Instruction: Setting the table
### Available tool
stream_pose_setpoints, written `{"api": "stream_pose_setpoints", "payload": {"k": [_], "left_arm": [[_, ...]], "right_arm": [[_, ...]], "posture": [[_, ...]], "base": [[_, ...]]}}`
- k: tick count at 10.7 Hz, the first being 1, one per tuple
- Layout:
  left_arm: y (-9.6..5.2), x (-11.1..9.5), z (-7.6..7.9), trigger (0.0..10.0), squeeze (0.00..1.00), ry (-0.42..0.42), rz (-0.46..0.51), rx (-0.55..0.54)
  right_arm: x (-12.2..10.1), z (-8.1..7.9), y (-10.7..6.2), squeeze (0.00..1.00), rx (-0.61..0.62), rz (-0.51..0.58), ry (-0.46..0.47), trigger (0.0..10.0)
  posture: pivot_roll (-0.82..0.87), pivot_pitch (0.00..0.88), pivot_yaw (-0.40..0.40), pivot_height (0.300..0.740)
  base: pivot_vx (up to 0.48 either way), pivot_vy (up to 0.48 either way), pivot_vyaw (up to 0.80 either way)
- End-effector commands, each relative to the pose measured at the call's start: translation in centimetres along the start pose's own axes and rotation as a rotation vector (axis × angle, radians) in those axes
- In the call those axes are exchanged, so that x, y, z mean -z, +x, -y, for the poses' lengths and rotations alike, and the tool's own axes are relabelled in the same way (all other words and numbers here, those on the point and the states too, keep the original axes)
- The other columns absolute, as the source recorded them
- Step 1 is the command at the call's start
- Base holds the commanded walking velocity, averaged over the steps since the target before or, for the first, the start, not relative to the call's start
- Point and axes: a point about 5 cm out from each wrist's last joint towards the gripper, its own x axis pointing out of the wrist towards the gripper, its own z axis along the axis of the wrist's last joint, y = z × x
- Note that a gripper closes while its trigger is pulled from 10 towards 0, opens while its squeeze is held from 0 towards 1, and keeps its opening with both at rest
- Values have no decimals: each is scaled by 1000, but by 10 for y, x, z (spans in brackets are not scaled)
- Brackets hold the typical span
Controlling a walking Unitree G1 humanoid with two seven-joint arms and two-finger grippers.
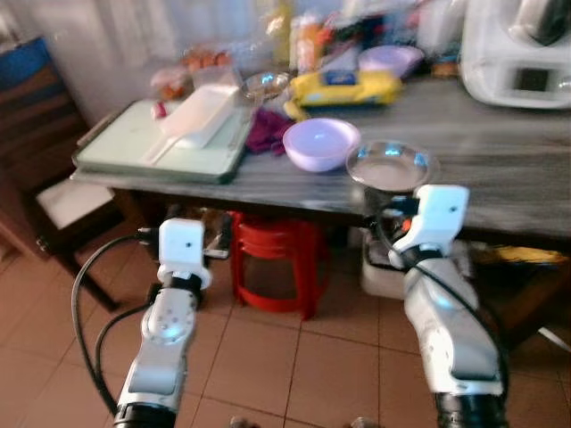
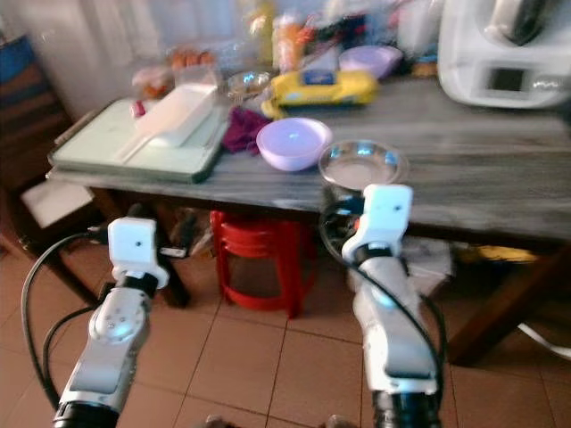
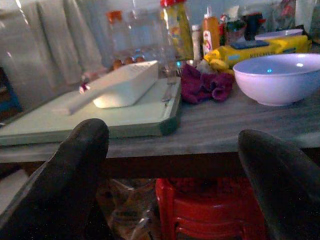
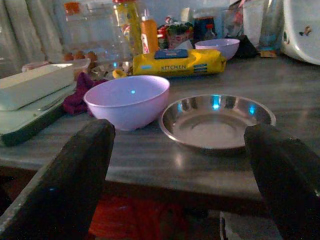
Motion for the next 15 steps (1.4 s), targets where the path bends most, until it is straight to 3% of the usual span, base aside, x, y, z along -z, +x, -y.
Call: {"api": "stream_pose_setpoints", "payload": {"k": [1, 2, 3, 4, 6, 11, 13, 15], "left_arm": [[-1, 0, -1, 10000, 0, 2, -5, 6], [0, 0, -1, 10000, 0, 3, -7, 8], [-1, 0, -1, 10000, 0, 5, -8, 10], [-1, 0, -1, 10000, 0, 8, -10, 12], [-1, 1, -1, 10000, 0, 10, -13, 16], [-4, 5, -2, 10000, 0, 11, -37, 11], [-4, 5, -3, 10000, 0, 13, -39, 8], [-3, 6, -3, 10000, 0, 15, -40, 11]], "right_arm": [[2, 3, 2, 0, 51, -7, -33, 10000], [2, 0, 2, 0, 2, 0, -7, 10000], [-5, -9, -1, 0, -143, 62, 166, 10000], [-2, -2, 0, 0, -75, 44, 80, 10000], [4, 2, -2, 0, -55, 13, 76, 10000], [23, 2, -5, 0, -39, -19, -86, 10000], [28, 1, -5, 0, -49, -62, -22, 10000], [29, 4, -4, 0, -20, -47, -15, 10000]], "posture": [[-144, 84, 103, 740], [-144, 84, 103, 740], [-140, 86, 112, 740], [-141, 88, 112, 740], [-139, 90, 113, 740], [-134, 97, 104, 740], [-128, 92, 107, 740], [-127, 87, 112, 740]], "base": [[0, 0, 0], [-240, 0, 0], [0, 0, 0], [0, 0, 0], [0, 0, 0], [-174, 0, 0], [-308, 0, 0], [-315, 0, 0]]}}
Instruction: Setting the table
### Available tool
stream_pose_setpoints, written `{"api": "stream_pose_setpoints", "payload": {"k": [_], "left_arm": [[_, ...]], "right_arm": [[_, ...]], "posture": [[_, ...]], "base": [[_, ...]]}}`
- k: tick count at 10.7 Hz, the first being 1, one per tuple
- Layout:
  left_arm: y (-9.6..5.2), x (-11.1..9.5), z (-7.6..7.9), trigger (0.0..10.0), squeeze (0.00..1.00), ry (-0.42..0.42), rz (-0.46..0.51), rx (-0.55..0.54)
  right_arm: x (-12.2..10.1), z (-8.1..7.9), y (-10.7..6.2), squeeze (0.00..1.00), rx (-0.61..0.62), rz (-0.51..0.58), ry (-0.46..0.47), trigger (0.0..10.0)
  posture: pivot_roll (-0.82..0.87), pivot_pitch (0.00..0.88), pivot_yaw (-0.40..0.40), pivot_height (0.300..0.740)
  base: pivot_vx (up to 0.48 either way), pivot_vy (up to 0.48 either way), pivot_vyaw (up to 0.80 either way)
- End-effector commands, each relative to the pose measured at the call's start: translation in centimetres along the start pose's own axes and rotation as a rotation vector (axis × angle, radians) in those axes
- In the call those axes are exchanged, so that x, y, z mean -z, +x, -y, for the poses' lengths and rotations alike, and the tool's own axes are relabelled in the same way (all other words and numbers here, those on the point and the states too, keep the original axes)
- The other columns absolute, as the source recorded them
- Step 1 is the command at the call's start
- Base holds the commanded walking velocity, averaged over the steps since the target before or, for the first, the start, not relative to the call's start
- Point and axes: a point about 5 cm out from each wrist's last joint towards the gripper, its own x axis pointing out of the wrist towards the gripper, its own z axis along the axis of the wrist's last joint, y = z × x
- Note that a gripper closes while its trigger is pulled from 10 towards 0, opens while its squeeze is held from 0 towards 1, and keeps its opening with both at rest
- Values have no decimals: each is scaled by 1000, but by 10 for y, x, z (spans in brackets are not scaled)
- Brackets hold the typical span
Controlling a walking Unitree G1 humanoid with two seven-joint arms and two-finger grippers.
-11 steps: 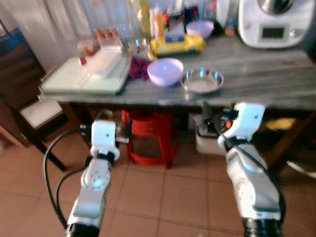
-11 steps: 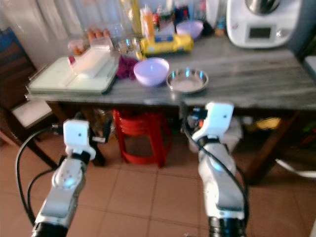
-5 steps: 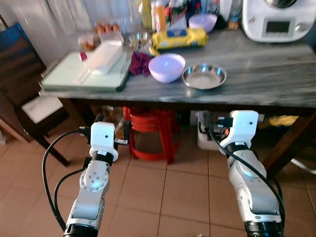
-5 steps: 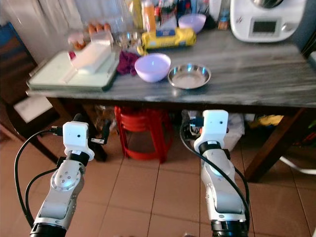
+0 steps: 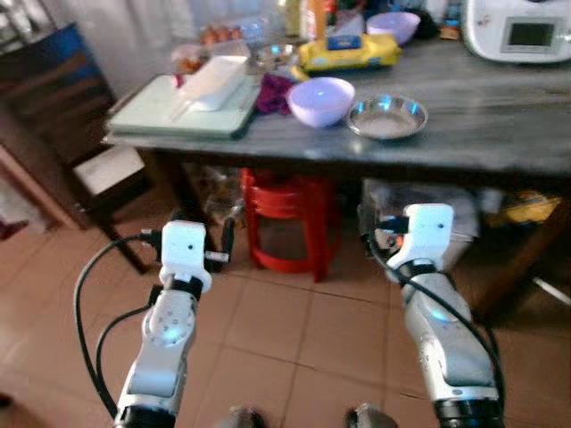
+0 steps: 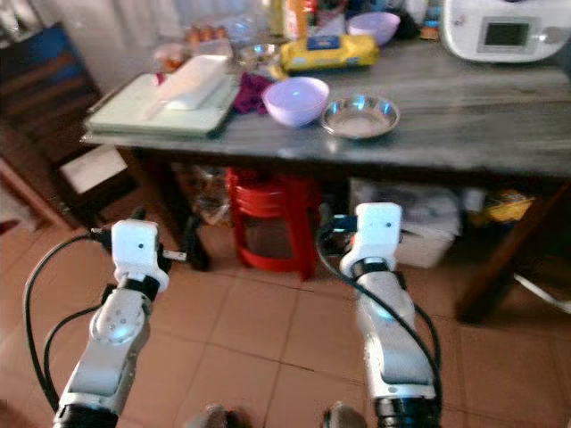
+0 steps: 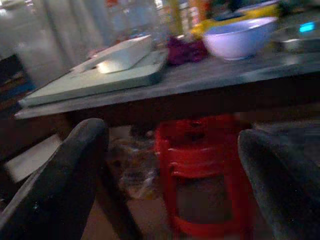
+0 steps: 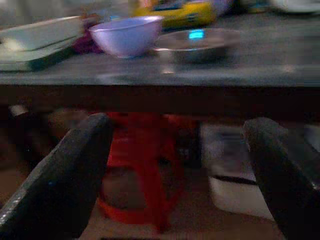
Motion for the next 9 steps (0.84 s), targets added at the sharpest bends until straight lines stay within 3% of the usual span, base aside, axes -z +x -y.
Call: {"api": "stream_pose_setpoints", "payload": {"k": [1, 8, 9], "left_arm": [[1, 0, -6, 10000, 0, 12, -3, -15], [2, -4, 5, 10000, 0, -45, 49, 105], [2, -5, 5, 10000, 0, -47, 48, 108]], "right_arm": [[1, -5, 0, 0, -10, 0, 11, 10000], [3, -6, 4, 0, -11, -5, 8, 10000], [3, -6, 5, 0, -11, -4, 6, 10000]], "posture": [[-130, 86, 114, 740], [-130, 96, 130, 740], [-130, 98, 133, 740]], "base": [[-315, 0, 0], [-43, 0, 0], [0, -304, 0]]}}
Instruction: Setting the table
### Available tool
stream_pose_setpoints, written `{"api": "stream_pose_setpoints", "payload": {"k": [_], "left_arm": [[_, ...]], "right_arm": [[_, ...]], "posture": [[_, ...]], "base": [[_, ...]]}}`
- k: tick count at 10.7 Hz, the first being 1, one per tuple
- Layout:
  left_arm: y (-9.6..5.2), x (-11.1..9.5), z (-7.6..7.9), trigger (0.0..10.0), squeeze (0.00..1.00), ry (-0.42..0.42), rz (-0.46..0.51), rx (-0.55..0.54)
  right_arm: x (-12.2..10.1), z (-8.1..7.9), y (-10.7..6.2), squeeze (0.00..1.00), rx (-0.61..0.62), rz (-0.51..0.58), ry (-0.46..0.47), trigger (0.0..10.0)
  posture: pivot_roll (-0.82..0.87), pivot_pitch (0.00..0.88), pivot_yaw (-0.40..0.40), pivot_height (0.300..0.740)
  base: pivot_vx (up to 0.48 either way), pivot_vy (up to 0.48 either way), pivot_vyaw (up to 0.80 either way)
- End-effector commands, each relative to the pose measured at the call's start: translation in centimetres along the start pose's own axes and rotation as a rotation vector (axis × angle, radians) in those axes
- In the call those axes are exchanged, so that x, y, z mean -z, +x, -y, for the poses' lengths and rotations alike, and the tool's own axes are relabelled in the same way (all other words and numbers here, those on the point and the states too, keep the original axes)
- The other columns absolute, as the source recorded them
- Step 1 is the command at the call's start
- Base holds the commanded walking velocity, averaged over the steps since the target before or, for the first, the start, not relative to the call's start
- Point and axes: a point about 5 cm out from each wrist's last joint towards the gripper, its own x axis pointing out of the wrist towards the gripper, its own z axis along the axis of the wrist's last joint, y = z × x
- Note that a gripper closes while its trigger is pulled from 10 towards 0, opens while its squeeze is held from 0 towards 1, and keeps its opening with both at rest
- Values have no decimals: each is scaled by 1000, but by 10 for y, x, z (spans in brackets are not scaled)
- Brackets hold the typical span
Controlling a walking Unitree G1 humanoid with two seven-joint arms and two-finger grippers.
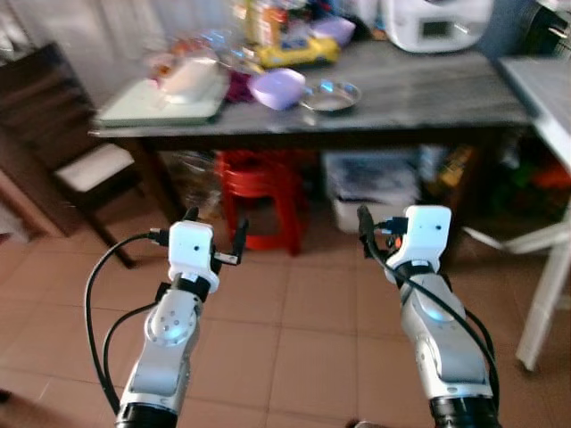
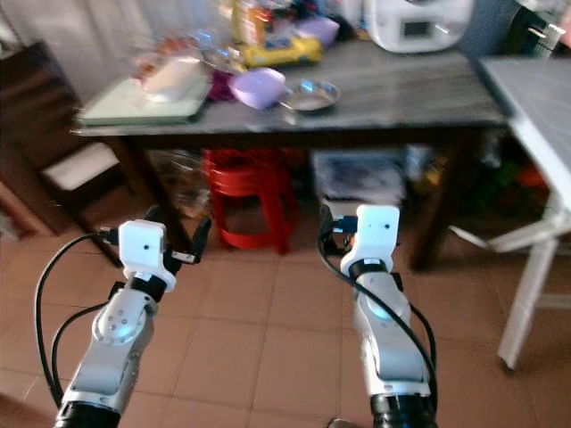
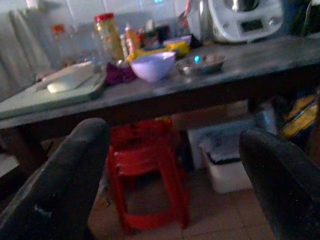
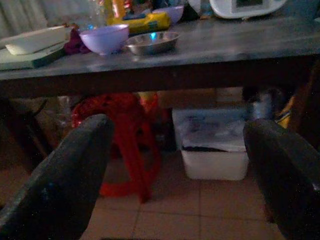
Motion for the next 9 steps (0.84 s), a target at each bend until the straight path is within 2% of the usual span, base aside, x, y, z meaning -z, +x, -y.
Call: {"api": "stream_pose_setpoints", "payload": {"k": [1, 9], "left_arm": [[-2, 2, -1, 10000, 0, -3, -9, 8], [-2, 2, 4, 10000, 0, -24, -11, 33]], "right_arm": [[0, -3, 3, 0, -8, -1, 1, 10000], [1, -4, 3, 0, -7, -8, 0, 10000]], "posture": [[-129, 101, 134, 740], [-136, 107, 133, 740]], "base": [[0, -368, 0], [0, -371, 0]]}}
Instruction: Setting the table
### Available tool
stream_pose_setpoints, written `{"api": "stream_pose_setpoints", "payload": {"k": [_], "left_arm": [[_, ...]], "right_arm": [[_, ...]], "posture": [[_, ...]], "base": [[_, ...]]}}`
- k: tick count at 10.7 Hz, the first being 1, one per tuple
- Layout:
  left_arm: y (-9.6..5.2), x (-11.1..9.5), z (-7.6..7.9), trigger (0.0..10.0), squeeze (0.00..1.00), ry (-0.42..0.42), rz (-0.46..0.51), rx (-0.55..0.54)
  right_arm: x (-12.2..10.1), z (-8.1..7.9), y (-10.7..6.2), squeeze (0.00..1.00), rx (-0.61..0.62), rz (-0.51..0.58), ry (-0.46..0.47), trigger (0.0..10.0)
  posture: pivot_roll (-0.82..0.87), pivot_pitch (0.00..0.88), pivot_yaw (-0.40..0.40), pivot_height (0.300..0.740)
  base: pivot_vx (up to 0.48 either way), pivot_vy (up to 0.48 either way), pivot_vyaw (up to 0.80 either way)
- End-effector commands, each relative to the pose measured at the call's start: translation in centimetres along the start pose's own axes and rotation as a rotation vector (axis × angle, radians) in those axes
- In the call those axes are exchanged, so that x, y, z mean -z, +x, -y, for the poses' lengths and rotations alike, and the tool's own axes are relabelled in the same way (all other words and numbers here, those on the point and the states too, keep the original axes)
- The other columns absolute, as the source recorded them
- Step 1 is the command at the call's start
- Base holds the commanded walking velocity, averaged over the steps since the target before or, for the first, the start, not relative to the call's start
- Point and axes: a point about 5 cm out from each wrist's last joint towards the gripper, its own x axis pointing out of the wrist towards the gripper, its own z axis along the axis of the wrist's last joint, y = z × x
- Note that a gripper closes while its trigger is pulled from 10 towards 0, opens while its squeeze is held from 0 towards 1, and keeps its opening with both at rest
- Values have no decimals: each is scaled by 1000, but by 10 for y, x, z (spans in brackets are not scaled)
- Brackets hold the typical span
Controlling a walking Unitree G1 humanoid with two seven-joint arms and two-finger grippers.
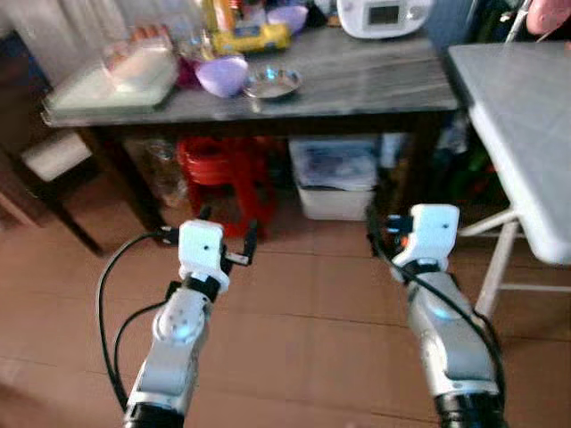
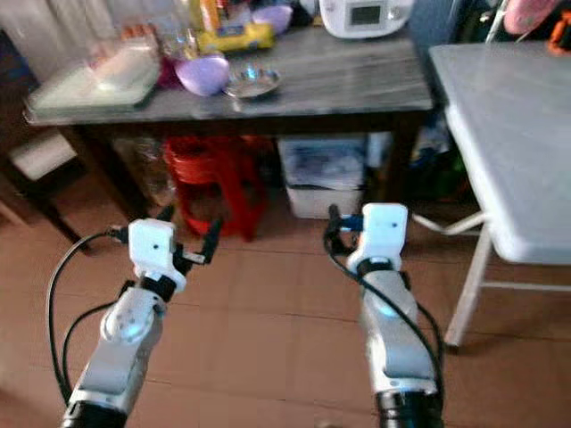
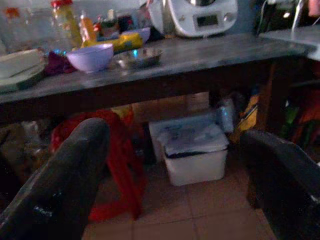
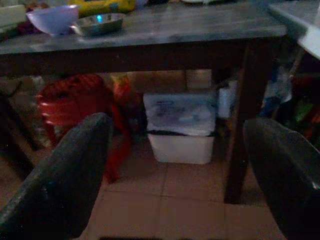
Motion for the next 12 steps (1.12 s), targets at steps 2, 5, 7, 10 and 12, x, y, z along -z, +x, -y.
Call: {"api": "stream_pose_setpoints", "payload": {"k": [2, 5, 7, 10, 12], "left_arm": [[1, -2, -3, 10000, 0, 1, 5, -2], [2, -2, -2, 10000, 0, -1, 8, 13], [2, -1, -2, 10000, 0, -3, 7, 20], [2, -1, -1, 10000, 0, 0, 6, 22], [1, 0, 0, 10000, 0, 1, 5, 25]], "right_arm": [[-2, -3, -1, 0, -7, 4, -1, 10000], [-1, -3, -2, 0, -1, 5, -2, 10000], [-1, -2, -3, 0, -2, 4, -8, 10000], [-1, -3, -2, 0, -5, 4, -12, 10000], [0, -4, -3, 0, -7, 0, -12, 10000]], "posture": [[-139, 112, 131, 740], [-142, 109, 133, 740], [-142, 108, 130, 740], [-141, 110, 129, 740], [-140, 112, 129, 740]], "base": [[0, -399, -256], [0, -453, 0], [0, -448, 0], [0, -446, 0], [0, -448, 0]]}}
